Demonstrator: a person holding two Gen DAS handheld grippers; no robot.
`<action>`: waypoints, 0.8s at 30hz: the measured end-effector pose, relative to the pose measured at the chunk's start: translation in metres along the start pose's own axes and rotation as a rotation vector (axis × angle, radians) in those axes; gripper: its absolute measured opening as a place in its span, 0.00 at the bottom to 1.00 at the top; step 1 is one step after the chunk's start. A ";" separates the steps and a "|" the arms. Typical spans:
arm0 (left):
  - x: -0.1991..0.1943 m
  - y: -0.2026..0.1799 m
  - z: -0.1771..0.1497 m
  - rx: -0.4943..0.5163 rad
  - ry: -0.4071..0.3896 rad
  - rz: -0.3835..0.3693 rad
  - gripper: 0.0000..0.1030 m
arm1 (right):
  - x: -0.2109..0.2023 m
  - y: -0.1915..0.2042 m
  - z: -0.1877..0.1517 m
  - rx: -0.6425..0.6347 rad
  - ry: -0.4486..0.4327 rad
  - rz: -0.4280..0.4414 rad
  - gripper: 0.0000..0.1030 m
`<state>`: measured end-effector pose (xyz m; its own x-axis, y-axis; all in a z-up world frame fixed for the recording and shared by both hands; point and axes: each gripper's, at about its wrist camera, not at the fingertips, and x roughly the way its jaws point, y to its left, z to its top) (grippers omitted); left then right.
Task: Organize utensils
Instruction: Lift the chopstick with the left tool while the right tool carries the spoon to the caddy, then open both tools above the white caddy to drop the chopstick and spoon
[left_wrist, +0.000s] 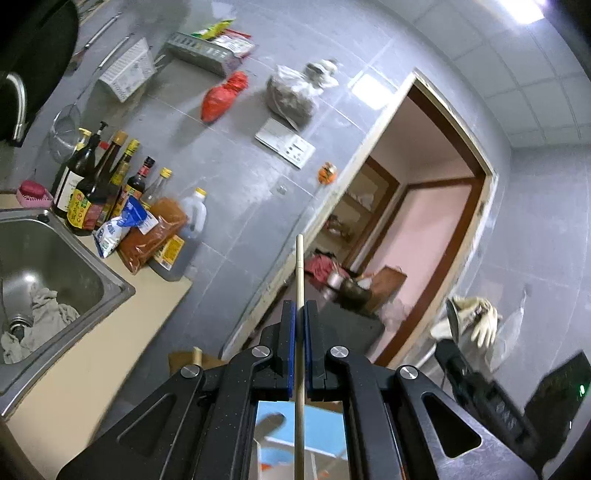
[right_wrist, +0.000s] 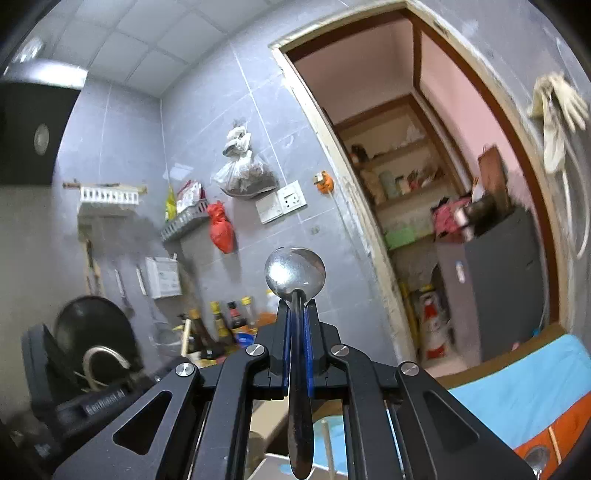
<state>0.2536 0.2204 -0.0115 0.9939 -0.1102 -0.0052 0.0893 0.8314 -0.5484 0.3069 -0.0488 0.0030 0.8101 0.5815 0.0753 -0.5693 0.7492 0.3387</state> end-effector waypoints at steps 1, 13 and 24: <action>0.001 0.005 0.001 -0.006 -0.014 0.002 0.02 | 0.001 0.004 -0.005 -0.026 -0.014 -0.015 0.04; 0.007 0.013 -0.012 0.064 -0.094 0.040 0.02 | 0.001 0.036 -0.057 -0.281 -0.086 -0.022 0.04; 0.004 0.011 -0.033 0.148 -0.166 0.110 0.02 | 0.009 0.033 -0.083 -0.331 -0.049 -0.049 0.05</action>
<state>0.2565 0.2115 -0.0449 0.9940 0.0667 0.0863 -0.0240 0.9055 -0.4237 0.2840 0.0074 -0.0633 0.8390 0.5320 0.1142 -0.5374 0.8430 0.0209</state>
